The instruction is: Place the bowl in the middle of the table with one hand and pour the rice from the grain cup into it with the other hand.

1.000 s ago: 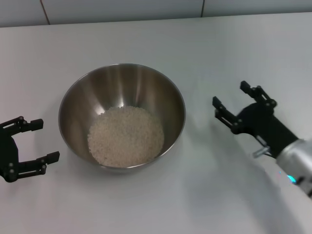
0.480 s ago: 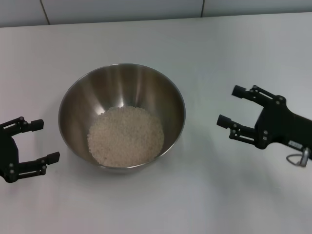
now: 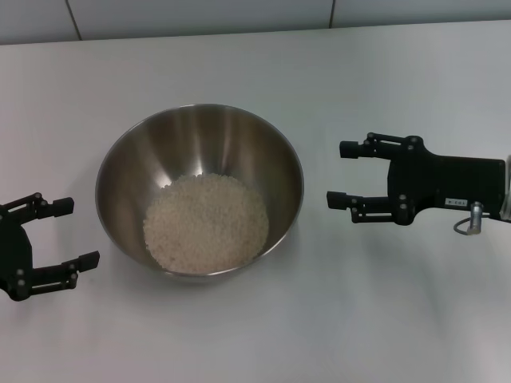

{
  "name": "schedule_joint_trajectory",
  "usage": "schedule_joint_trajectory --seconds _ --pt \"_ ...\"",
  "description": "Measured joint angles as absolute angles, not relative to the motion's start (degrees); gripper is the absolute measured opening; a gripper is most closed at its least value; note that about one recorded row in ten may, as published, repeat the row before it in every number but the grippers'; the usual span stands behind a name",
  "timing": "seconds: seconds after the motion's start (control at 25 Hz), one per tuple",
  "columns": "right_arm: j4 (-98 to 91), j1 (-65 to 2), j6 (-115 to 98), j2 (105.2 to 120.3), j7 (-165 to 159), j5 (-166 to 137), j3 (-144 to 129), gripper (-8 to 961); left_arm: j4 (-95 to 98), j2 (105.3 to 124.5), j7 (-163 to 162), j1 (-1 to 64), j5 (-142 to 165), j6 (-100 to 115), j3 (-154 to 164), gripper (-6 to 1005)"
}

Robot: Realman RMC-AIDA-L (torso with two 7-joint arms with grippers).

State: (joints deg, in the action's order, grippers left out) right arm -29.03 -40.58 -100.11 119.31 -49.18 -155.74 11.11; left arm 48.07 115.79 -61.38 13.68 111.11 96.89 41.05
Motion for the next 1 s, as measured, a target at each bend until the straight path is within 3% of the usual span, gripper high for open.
schedule_joint_trajectory --seconds 1.0 --pt "-30.0 -40.7 -99.7 119.27 -50.2 -155.6 9.9 801 48.4 115.93 -61.5 13.8 111.5 97.3 41.0 835"
